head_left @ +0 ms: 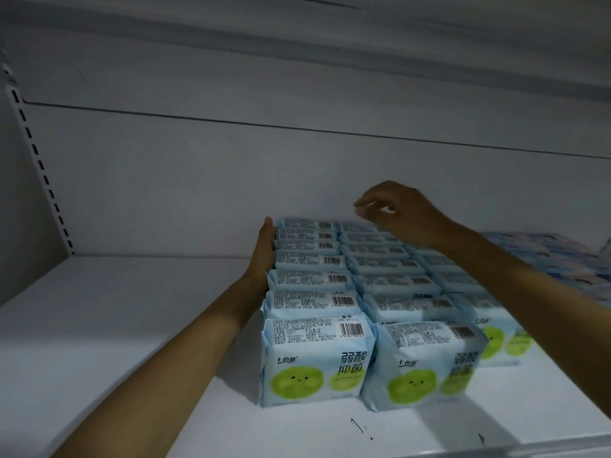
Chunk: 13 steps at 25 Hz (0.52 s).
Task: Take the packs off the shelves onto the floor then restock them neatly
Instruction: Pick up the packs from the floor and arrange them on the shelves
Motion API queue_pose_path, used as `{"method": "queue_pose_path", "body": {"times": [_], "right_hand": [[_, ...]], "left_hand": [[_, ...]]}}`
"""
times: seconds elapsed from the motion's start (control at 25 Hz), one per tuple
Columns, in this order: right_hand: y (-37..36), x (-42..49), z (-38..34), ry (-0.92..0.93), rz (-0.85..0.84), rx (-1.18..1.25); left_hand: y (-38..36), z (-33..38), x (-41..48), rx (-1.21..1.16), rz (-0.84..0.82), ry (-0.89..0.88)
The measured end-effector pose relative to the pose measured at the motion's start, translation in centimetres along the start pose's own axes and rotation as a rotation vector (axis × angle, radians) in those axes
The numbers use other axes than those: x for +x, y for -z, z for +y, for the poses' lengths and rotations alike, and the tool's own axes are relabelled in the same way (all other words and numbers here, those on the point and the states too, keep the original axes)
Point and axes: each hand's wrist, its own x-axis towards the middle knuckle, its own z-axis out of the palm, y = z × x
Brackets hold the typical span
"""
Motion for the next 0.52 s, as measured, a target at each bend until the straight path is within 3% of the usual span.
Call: {"method": "queue_pose_path", "body": {"times": [0.2, 0.24, 0.36, 0.52], "right_hand": [[-0.1, -3.6, 1.1, -0.256, 0.031, 0.045], [0.0, -4.2, 0.6, -0.257, 0.046, 0.054], [1.7, -7.9, -1.1, -0.253, 0.189, 0.058], [0.0, -15.1, -3.7, -0.087, 0.376, 0.064]], "left_hand": [[0.3, -0.9, -1.1, 0.073, -0.066, -0.062], [1.0, -0.7, -1.7, 0.091, -0.067, -0.073], [3.9, 1.0, -3.8, 0.170, 0.165, -0.080], [2.6, -1.2, -9.8, 0.002, 0.175, -0.014]]}}
